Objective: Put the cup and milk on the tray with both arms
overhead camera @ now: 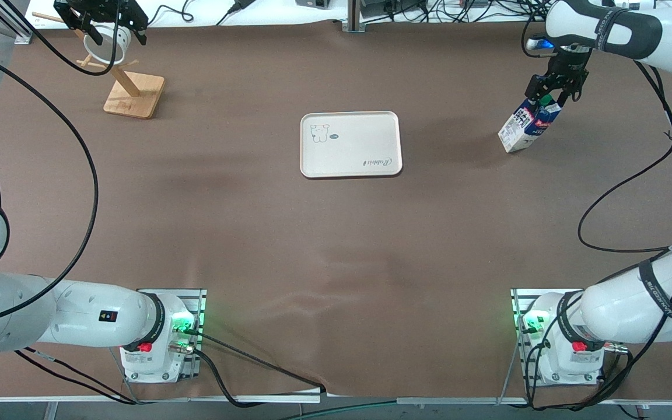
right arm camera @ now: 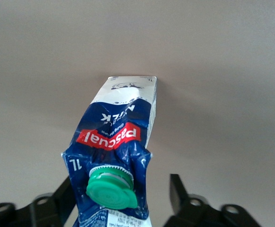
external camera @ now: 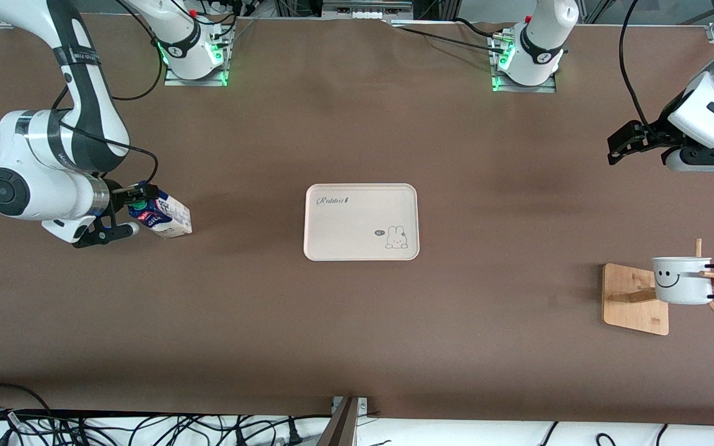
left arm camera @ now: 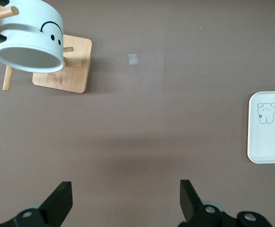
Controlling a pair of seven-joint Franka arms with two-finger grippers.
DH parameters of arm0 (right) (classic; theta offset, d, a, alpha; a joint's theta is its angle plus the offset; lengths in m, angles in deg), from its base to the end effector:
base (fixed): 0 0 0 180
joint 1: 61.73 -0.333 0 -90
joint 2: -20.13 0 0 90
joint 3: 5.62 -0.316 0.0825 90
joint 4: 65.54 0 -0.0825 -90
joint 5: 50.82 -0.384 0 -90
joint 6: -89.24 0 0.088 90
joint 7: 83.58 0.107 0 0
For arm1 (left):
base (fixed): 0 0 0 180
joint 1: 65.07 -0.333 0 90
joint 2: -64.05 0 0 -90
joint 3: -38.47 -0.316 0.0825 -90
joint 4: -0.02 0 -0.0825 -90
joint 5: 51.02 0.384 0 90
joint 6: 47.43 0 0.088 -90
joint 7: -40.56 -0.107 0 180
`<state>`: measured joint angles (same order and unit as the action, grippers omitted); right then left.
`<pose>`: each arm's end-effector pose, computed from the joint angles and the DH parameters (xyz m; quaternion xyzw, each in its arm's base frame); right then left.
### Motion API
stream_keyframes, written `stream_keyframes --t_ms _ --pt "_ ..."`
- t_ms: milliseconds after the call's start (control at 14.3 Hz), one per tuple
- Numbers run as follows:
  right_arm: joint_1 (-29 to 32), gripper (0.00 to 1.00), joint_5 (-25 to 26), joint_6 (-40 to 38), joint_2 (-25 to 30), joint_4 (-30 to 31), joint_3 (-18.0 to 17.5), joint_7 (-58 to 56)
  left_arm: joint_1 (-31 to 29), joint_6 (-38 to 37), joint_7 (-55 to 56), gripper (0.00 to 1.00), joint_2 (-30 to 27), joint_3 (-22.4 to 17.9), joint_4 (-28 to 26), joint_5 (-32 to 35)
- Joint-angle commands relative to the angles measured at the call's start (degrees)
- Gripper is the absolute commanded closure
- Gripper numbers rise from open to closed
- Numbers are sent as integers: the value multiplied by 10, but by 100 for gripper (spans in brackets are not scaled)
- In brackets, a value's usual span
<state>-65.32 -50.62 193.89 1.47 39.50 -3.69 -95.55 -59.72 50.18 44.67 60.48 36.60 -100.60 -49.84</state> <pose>0.5925 0.0179 0.3318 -0.9792 -0.1177 0.1654 0.0078 0.5421 -0.0305 0.5821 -0.9999 -0.0042 -0.0055 0.0089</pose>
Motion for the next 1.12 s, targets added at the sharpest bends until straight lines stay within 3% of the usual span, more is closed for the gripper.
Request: stream_keyframes --t_ms 0,561,771,1051 --pt "2 45 -9 8 7 12 1 -13 -2 -12 -7 0 1 0 13 -5" --pt "1 53 -11 8 11 10 0 -12 -4 -38 25 0 8 -2 19 -16" --pt "1 53 -12 -6 33 9 -1 -12 -6 -56 23 0 50 -6 48 -14" --pt "2 53 -12 -34 71 8 5 -13 -2 -87 16 0 142 -3 161 27"
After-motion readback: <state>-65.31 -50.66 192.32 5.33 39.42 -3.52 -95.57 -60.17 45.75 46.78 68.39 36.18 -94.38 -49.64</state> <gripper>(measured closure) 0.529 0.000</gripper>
